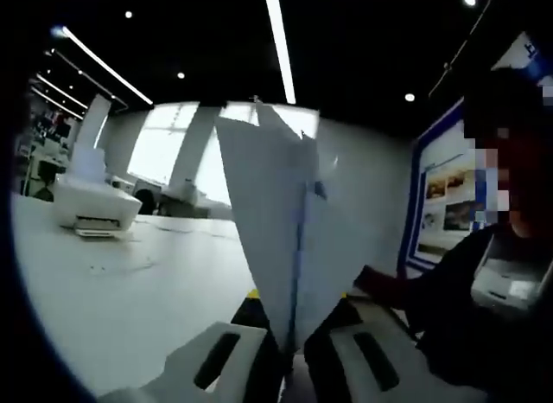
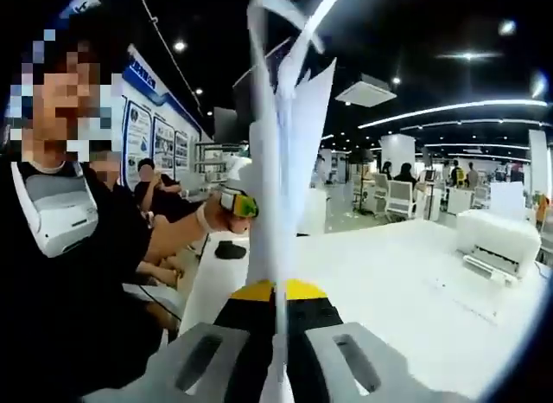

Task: Organize the stack of printing papers by aligning and flattening the scattered papers on the table

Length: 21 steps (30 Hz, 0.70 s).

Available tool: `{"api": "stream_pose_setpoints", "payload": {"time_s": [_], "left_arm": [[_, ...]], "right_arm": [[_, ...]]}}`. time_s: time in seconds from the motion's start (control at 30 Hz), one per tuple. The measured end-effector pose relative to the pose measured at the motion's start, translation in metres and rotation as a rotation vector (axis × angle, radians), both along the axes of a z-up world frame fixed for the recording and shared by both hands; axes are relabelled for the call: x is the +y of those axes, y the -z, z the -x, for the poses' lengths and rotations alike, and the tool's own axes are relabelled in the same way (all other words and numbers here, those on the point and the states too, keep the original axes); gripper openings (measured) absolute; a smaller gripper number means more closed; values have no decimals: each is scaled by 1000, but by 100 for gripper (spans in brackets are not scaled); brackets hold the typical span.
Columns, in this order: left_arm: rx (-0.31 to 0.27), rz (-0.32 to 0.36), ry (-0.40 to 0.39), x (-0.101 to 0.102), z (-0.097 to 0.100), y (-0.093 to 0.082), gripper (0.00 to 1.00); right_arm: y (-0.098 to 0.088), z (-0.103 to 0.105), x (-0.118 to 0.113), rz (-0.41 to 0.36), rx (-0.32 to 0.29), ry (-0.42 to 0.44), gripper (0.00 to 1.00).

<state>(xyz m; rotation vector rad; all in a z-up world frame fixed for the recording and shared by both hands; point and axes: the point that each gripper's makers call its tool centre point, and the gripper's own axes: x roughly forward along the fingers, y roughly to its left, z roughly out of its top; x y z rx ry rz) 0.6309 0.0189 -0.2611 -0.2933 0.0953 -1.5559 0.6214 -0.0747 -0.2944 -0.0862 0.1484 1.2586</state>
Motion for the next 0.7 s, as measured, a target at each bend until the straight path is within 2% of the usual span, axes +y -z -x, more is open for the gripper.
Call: {"api": "stream_pose_setpoints", "payload": {"time_s": [0.1, 0.27, 0.37, 0.53, 0.57, 0.6, 0.63, 0.67, 0.7], "left_arm": [[-10, -22, 0, 1, -1, 6, 7], [-21, -20, 2, 1, -2, 9, 6], [-26, -13, 4, 1, -3, 6, 6], [-46, -22, 4, -1, 5, -5, 6], [-46, -28, 3, -1, 5, -3, 7], [-41, -39, -1, -2, 5, 3, 9], [-9, -84, -22, -3, 2, 18, 20], [4, -116, -37, -6, -1, 32, 29], [-4, -107, -25, -8, 1, 34, 29]], "right_arm": [[-3, -1, 0, -19, -1, 7, 0], [0, -1, 0, -27, 24, 11, 0], [-3, -2, -2, -33, 22, 11, 0], [-12, -2, -2, -41, 19, 18, 0], [-12, 0, -1, -45, 4, 5, 0], [-9, 4, 0, -50, -36, -36, 4], [-1, 3, -1, -46, -22, -18, 15], [17, 2, -2, 2, 61, -1, 21], [23, 2, -1, 14, 84, -2, 21]]}}
